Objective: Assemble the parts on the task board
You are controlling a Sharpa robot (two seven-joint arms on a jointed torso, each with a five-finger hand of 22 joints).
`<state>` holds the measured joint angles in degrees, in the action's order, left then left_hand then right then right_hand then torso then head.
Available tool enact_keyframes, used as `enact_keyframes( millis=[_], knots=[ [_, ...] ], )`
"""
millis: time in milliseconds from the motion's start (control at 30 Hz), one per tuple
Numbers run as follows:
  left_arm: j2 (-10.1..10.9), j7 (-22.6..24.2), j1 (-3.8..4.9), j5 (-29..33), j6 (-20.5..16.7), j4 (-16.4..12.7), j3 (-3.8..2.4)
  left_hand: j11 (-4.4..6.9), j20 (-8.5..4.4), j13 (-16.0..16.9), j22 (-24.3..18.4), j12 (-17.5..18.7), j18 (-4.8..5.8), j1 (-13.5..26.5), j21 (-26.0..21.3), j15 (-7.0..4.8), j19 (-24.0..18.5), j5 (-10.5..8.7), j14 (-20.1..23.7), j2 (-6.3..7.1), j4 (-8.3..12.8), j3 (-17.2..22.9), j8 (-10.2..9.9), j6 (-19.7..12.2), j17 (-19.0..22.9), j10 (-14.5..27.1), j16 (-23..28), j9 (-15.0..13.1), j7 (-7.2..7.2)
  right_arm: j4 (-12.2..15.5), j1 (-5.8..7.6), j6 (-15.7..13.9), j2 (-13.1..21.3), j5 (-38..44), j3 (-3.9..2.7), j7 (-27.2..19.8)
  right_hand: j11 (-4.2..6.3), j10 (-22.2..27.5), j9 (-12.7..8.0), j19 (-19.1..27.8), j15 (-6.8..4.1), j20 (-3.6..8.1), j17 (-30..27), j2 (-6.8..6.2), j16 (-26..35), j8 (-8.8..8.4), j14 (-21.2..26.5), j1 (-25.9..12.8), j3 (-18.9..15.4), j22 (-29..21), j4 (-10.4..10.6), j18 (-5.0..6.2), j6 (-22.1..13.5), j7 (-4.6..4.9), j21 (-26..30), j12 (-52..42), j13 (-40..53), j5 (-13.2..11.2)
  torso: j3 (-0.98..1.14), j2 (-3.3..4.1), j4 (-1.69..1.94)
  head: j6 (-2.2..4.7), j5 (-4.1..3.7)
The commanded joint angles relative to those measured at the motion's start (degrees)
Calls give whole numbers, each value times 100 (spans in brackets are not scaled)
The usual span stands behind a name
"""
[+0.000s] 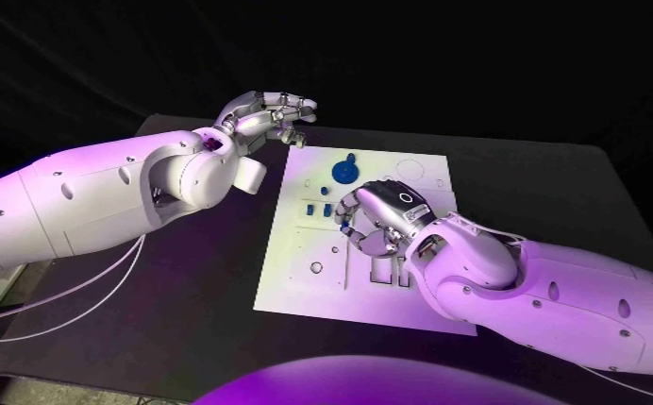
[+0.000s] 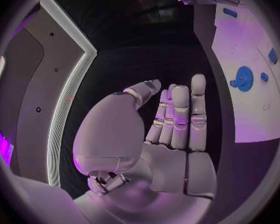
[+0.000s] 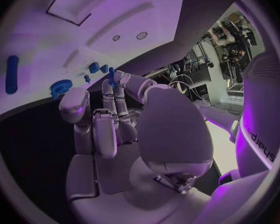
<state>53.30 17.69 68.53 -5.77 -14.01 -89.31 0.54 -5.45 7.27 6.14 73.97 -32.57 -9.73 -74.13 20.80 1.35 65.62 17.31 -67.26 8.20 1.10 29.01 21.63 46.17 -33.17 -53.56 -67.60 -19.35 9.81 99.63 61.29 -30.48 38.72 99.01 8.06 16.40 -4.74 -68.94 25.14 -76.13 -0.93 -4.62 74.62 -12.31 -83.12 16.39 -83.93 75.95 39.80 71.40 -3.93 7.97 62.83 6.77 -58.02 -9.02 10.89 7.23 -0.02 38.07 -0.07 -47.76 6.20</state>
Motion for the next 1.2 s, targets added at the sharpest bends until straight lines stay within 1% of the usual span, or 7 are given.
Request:
enact_keyframes(
  millis=[33,133,300,500,800,900,1200],
  knots=[
    [-30,28,6,-70,75,1,-5,-40,6,-5,-5,24,-60,22,-5,12,-10,6,-2,-17,26,-11,35,-24,5,-13,24,-9,5,-108,-83,-338,-70,-101,11,-330,163,-186,6,-47,-40,6,12,47,-22,1,-293,-22,33,11,-8,-113,-12,7,-31,10,12,36,3,4,3,-48,122],
    [-45,26,6,-81,69,11,-4,-40,6,-5,-5,24,-60,22,-5,12,-10,6,-2,-17,26,-11,35,-24,5,-13,24,-9,5,-237,-160,-385,-159,-133,24,-388,162,-184,9,-49,-39,5,16,52,-25,-3,-294,-18,42,16,-12,-114,-17,8,-37,16,15,46,6,5,7,-89,177],
    [-61,23,6,-107,68,22,-4,-40,6,-7,-8,19,-61,19,-4,11,-9,7,0,-12,35,-15,45,-48,11,-21,28,-15,8,-378,-286,-414,-249,-156,37,-428,161,-185,15,-50,-38,5,19,58,-27,-7,-295,-10,56,23,-21,-115,-23,9,-41,22,22,69,5,8,-8,-148,273],
    [-85,20,6,-146,81,37,-4,-40,6,-8,-9,18,-62,19,-4,12,-8,7,4,-10,37,-17,49,-63,20,-23,32,-18,11,-516,-371,-345,-304,-167,41,-470,157,-182,22,-46,-36,5,8,51,-22,-12,-293,-9,65,26,-34,-113,-29,13,-37,33,31,101,4,5,5,-212,329],
    [-88,20,6,-166,87,50,-4,-42,6,-10,-11,17,-62,18,-3,12,-8,8,0,-11,41,-18,55,-87,12,-26,30,-21,14,-588,-431,-253,-322,-173,47,-491,156,-181,26,-44,-35,4,17,49,-26,-14,-294,-8,70,29,-41,-113,-32,14,-37,38,35,119,0,4,0,-224,374],
    [-89,19,7,-167,90,52,-4,-42,6,-10,-11,17,-62,18,-3,12,-8,8,0,-11,41,-18,55,-87,12,-26,30,-21,14,-598,-450,-217,-331,-179,49,-492,153,-181,29,-45,-33,4,17,45,-27,-15,-295,-13,69,33,-43,-114,-33,17,-42,42,38,126,1,4,2,-224,330],
    [-92,24,7,-169,86,63,-4,-42,7,-11,-13,16,-62,18,-2,12,-7,8,1,-11,43,-18,58,-100,16,-28,32,-23,16,-614,-480,-135,-337,-192,56,-491,150,-180,34,-41,-30,2,9,39,-24,-15,-293,-28,63,32,-39,-113,-33,20,-36,47,42,128,2,2,1,-224,361]
  ],
)
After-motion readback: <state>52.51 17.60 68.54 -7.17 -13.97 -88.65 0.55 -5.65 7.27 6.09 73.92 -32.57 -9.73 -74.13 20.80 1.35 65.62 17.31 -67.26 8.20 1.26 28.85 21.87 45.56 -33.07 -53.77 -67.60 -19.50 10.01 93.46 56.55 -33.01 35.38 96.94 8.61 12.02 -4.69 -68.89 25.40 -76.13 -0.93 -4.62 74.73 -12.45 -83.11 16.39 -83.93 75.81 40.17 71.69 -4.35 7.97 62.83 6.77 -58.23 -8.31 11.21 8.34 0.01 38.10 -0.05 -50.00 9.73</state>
